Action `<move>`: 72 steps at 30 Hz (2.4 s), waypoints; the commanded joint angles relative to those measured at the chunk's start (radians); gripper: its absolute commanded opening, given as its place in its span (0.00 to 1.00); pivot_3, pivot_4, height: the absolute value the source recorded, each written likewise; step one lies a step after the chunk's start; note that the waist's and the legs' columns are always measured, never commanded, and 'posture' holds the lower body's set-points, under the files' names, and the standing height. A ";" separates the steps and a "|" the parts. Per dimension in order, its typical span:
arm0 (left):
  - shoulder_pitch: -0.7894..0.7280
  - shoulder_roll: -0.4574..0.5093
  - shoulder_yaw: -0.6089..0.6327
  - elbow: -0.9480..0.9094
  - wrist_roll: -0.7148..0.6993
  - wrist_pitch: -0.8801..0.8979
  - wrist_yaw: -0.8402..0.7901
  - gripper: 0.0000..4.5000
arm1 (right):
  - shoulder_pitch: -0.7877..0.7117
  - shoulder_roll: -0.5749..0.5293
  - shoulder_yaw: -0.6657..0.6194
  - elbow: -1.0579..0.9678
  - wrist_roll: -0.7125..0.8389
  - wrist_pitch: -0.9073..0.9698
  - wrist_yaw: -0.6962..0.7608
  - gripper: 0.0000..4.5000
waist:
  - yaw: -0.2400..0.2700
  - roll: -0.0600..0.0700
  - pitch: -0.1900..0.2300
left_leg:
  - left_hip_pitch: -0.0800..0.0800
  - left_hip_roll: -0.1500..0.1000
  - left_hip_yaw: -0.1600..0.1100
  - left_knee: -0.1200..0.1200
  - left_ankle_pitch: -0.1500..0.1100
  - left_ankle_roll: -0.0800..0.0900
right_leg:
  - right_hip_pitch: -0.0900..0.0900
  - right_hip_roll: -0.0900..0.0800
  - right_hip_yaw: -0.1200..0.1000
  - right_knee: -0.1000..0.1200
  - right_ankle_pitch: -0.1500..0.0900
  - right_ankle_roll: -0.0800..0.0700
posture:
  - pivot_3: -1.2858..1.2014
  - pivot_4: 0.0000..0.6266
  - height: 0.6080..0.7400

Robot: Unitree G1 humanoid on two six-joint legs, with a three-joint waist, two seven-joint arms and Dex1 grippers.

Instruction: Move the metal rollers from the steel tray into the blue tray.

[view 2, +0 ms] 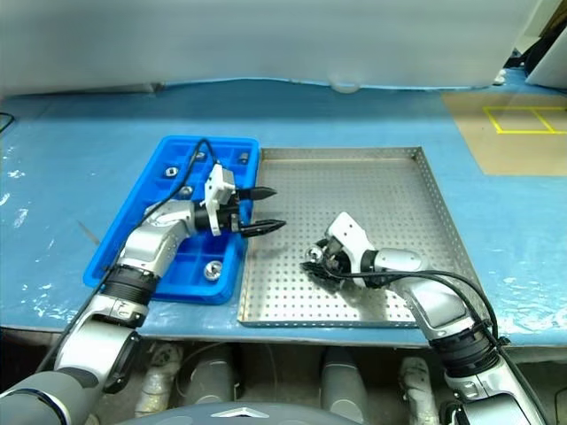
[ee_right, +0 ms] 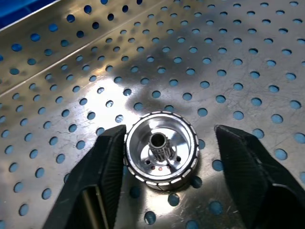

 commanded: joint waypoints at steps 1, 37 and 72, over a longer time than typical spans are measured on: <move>-0.001 0.012 0.022 -0.039 -0.005 -0.006 0.014 1.00 | -0.017 0.017 0.010 0.014 -0.006 -0.019 0.016 0.40 | 0.000 0.000 0.000 | 0.000 0.000 0.000 0.000 0.000 0.000 | 0.000 0.000 0.000 0.000 0.000 0.000 | 0.44 0.24 1.00; 0.671 0.141 0.434 -0.838 -0.136 0.166 0.561 1.00 | -0.587 0.492 0.186 0.670 -0.080 -0.404 0.504 0.36 | 0.237 -0.003 0.003 | -0.011 0.004 -0.016 -0.008 0.004 -0.007 | -0.006 0.001 -0.020 0.006 -0.004 -0.006 | 0.74 0.24 1.00; 0.510 0.247 0.179 -0.700 -0.132 0.254 0.400 1.00 | -0.526 0.381 0.113 0.630 -0.140 -0.389 0.426 0.90 | 0.262 -0.002 0.002 | -0.008 0.003 -0.027 -0.007 0.008 -0.014 | -0.001 0.003 -0.023 0.011 -0.004 -0.006 | 0.66 0.24 1.00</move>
